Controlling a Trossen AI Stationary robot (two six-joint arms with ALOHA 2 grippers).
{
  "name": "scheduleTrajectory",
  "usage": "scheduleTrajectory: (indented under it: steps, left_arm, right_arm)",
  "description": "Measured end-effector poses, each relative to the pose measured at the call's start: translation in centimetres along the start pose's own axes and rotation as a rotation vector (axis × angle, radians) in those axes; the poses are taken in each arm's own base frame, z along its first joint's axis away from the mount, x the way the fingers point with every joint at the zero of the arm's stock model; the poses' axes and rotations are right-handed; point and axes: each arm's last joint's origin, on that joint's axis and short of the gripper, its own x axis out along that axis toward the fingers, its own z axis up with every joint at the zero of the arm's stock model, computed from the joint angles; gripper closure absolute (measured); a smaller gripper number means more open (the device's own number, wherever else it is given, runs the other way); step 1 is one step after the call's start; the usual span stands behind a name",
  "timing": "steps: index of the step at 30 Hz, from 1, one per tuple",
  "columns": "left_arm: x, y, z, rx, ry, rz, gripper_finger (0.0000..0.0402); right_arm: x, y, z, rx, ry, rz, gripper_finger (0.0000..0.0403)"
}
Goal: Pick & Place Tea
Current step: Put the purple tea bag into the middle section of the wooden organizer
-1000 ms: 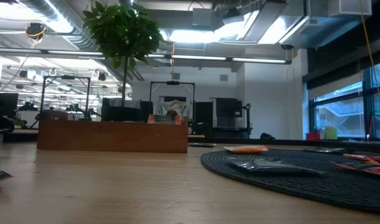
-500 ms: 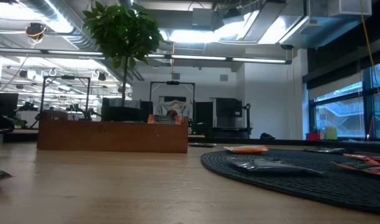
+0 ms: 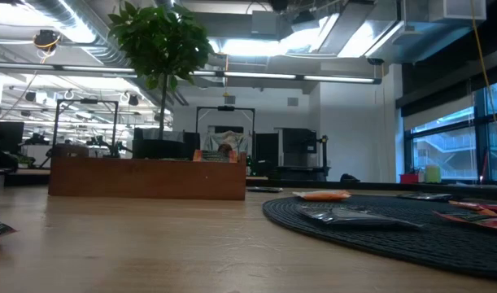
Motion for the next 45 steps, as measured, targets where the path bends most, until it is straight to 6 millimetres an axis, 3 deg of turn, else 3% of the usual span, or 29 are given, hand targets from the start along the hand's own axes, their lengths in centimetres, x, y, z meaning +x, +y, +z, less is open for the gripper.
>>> scheduleTrajectory:
  steps: [6,10,12,16,22,31,37,45]
  left_arm:
    - [3.7,1.7,-0.7,0.010,0.118,-0.101,0.0392]
    - [5.0,2.9,-1.4,0.017,0.186,-0.069,0.0392]
    - [5.5,3.2,-1.5,0.027,0.215,-0.088,0.0392]
    - [6.8,4.2,-1.6,0.058,0.272,-0.109,0.0392]
    - [8.4,5.4,-1.6,0.059,0.332,-0.139,0.0392]
    - [9.5,6.5,-1.8,0.086,0.399,-0.167,0.0391]
    - [9.7,6.8,-1.9,0.097,0.407,-0.151,0.0386]
    - [9.7,6.9,-1.9,0.109,0.405,-0.147,0.0369]
  right_arm:
    - [-4.6,-1.0,2.9,-0.087,-0.013,-0.027,0.0175]
    - [-8.5,-1.0,4.2,-0.100,0.004,-0.084,0.0175]
    - [-9.3,-0.9,4.3,-0.112,0.002,-0.116,0.0175]
    - [-8.8,-1.1,4.0,-0.114,0.023,-0.119,0.0175]
    - [-6.4,-1.8,2.4,-0.097,0.118,-0.093,0.0175]
    - [-5.2,-2.1,2.3,-0.090,0.089,-0.086,0.0185]
    - [-5.2,-2.3,2.4,-0.067,0.081,-0.093,0.0247]
    - [-5.3,-2.5,2.3,-0.070,0.079,-0.140,0.0383]
